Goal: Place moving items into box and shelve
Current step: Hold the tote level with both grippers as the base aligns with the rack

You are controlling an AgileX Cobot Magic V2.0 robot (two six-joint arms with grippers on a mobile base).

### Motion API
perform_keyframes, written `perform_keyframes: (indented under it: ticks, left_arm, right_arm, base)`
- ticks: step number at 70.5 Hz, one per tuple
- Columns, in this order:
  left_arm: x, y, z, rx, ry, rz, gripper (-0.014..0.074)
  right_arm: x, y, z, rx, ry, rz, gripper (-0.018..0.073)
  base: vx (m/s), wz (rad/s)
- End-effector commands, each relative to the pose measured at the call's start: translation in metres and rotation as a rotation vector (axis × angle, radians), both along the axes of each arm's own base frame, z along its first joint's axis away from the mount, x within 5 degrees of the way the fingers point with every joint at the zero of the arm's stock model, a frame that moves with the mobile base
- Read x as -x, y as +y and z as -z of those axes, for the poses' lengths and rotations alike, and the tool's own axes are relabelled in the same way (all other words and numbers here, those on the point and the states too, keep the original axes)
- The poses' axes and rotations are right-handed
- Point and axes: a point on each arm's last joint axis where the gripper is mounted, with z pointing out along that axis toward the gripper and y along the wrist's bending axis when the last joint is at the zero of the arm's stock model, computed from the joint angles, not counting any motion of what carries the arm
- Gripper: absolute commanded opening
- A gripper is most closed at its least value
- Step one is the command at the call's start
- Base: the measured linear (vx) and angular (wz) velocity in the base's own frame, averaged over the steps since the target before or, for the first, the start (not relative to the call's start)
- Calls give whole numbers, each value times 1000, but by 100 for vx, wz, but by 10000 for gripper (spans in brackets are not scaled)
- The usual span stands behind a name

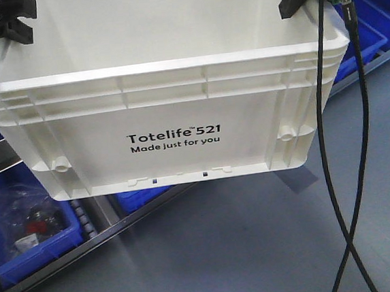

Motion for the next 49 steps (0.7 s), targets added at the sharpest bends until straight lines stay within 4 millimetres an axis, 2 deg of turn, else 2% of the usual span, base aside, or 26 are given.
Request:
perform_keyframes:
  ticks: [1,49]
  left_arm:
    - [10,0,-37,29,-211,9,-17]
    - [10,0,-37,29,-211,9,-17]
  right_arm:
    - [16,-7,-40,-34,-186,-3,-12]
    - [16,-7,-40,-34,-186,-3,-12]
  base:
    - [-8,60]
    - [-6,50]
